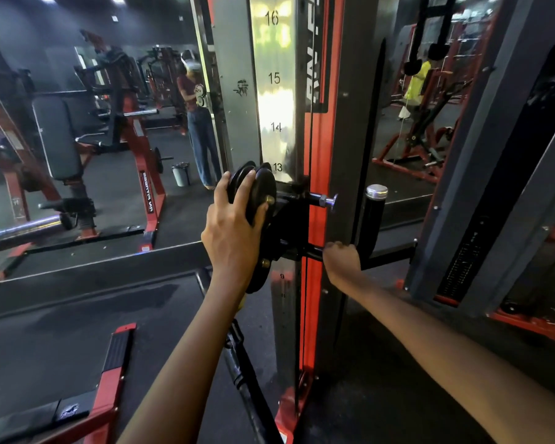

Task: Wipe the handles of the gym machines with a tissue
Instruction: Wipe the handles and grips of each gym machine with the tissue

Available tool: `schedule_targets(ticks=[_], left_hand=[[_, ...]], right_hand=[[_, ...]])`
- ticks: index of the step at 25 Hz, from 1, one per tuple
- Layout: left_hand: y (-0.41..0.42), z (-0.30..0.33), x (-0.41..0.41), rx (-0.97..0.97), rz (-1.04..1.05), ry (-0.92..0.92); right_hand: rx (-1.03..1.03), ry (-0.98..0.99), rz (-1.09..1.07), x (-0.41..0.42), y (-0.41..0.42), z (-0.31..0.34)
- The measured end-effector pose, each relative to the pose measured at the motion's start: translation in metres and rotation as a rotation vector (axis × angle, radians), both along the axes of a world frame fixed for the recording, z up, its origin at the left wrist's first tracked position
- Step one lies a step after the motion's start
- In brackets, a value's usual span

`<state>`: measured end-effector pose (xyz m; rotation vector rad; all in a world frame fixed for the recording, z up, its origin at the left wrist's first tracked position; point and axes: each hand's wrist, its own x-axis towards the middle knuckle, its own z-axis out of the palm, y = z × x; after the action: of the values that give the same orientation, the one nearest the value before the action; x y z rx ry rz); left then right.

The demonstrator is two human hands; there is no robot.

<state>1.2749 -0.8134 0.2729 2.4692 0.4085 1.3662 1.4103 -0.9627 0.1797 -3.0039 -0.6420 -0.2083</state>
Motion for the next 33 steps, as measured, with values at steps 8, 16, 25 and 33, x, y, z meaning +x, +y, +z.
schedule_targets(ticks=[8, 16, 25, 33], left_hand=[[0.0, 0.004, 0.003, 0.012, 0.023, -0.023], [0.002, -0.002, 0.001, 0.006, 0.006, -0.018], [0.001, -0.003, -0.001, 0.0, 0.004, -0.003], [0.0, 0.0, 0.0, 0.003, 0.006, -0.005]], right_hand=[[-0.008, -0.3, 0.409, 0.032, 0.006, -0.045], [-0.612, -0.552, 0.795, 0.046, -0.021, -0.05], [-0.188, -0.246, 0.571, 0.015, -0.055, -0.025], [0.355, 0.358, 0.059, 0.031, 0.016, 0.012]])
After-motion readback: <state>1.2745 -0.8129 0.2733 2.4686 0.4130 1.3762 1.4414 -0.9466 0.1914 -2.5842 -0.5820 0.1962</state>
